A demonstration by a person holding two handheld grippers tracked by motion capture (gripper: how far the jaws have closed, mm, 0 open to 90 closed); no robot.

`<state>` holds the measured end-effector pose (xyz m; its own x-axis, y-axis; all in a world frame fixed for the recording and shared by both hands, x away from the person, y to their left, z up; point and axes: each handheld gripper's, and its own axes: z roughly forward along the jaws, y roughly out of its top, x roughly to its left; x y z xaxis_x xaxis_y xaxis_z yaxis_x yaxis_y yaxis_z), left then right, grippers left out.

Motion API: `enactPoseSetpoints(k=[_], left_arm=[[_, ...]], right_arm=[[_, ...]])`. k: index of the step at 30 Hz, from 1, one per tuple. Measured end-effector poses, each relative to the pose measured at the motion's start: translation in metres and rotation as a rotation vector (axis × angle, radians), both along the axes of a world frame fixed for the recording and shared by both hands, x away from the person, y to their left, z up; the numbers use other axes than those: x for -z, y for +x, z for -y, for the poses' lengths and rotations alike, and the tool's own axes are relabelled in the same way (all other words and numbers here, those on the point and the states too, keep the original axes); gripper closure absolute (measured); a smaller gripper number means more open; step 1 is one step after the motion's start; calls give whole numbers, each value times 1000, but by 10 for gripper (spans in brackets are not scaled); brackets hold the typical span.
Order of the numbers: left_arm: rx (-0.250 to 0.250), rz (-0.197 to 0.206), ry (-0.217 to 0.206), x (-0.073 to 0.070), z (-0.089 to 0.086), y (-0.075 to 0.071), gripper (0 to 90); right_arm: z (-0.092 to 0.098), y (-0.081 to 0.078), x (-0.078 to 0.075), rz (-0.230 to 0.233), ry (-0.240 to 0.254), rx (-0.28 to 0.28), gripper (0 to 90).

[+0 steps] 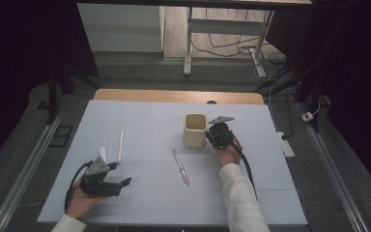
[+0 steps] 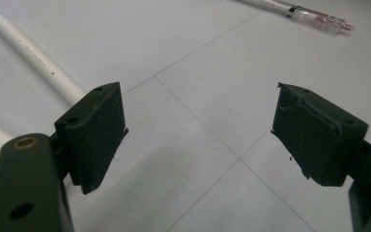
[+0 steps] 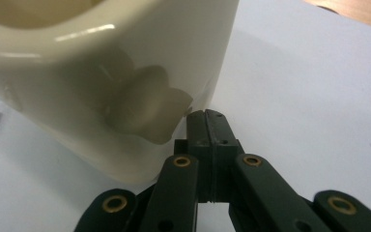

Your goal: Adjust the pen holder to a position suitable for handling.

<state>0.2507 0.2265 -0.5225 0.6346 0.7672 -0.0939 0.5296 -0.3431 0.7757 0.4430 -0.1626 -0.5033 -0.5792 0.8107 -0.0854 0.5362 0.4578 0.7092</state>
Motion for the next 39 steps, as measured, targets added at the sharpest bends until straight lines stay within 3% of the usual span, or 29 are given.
enactPoseSetpoints(k=[22,31,39], left_arm=[[2,0,6,1,1,0,187],[0,2,4,0,0,0,187],[-2,2,3,0,-1,0,187]], right_arm=[[-12,4,2,-22,30,0,893],[-27,4,5,-27,32,-44,893],[-32,4,5,-31,37,-51,893]])
